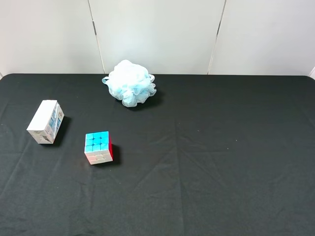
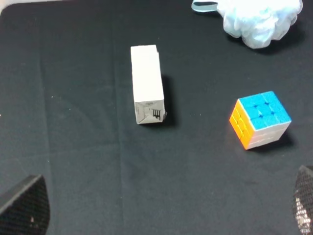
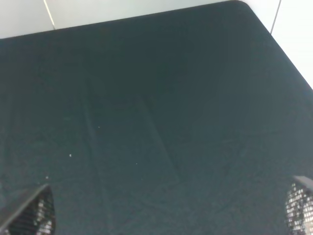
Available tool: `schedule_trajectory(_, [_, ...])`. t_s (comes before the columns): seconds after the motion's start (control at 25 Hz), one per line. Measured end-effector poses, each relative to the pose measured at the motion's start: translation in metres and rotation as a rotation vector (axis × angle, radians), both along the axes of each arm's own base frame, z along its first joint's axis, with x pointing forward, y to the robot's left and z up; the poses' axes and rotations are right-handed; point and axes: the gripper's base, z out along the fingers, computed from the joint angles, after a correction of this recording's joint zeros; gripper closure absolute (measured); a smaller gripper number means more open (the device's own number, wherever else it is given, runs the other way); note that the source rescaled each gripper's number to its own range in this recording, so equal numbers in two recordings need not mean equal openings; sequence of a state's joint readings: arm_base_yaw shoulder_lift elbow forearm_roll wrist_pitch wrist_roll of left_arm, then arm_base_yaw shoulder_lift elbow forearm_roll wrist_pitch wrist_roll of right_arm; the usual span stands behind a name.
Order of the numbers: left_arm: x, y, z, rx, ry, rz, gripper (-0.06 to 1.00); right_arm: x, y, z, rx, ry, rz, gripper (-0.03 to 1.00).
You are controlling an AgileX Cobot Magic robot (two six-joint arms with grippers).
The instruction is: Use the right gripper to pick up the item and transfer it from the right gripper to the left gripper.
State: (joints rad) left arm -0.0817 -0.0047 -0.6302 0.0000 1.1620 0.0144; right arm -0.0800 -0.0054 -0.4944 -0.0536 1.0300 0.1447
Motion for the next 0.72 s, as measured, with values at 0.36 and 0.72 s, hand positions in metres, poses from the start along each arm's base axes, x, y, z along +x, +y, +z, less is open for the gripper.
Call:
schedule_trajectory(0.36, [0.023, -0.004, -0.029, -0.021, 0.057, -0.014, -0.02, 0.0, 0.0, 0.0, 0.002, -0.001, 0.002, -0.03])
schedule_trajectory(0.72, [0.023, -0.005, -0.029, -0.025, 0.058, -0.017, -0.01, 0.0, 0.0, 0.0, 0.003, -0.001, 0.002, -0.03])
